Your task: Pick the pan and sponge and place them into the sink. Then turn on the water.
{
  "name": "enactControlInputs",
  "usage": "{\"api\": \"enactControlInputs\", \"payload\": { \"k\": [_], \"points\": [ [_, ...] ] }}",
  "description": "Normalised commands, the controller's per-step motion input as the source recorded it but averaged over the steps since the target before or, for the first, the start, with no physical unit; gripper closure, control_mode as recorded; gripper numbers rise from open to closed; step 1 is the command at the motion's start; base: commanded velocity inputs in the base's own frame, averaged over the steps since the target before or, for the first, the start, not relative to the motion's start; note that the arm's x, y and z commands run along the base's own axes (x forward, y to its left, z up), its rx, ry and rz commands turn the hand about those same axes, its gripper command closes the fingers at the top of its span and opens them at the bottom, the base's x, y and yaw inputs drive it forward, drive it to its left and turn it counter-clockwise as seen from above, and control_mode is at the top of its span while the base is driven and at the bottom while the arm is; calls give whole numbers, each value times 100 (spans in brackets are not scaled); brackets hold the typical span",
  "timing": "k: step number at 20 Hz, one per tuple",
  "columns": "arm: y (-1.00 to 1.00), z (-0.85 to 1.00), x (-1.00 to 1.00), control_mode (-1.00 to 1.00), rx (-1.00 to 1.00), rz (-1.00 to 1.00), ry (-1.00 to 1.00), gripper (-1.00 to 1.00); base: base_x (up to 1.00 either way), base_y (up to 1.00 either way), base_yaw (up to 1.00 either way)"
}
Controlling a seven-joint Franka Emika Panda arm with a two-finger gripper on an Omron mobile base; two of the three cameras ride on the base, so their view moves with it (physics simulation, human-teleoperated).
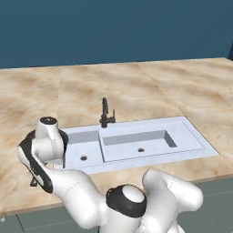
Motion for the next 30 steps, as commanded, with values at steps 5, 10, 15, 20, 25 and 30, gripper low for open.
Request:
{"api": "enactControlInputs", "payload": {
  "k": [5, 10, 15, 20, 25, 30],
  "points": [
    [-45, 0, 0, -100, 29, 0, 0, 100, 0, 0, 0],
    [-46, 0, 0, -100, 33, 0, 0, 100, 0, 0, 0],
    [-35, 0, 0, -100, 33, 0, 4, 100, 0, 0, 0],
    [-13, 7, 11, -100, 23, -3, 9, 100, 0, 0, 0],
    [0, 20, 16, -100, 8, -7, 17, 100, 0, 0, 0],
    [0, 28, 21, -100, 1, -11, 20, 100, 0, 0, 0]
  ]
}}
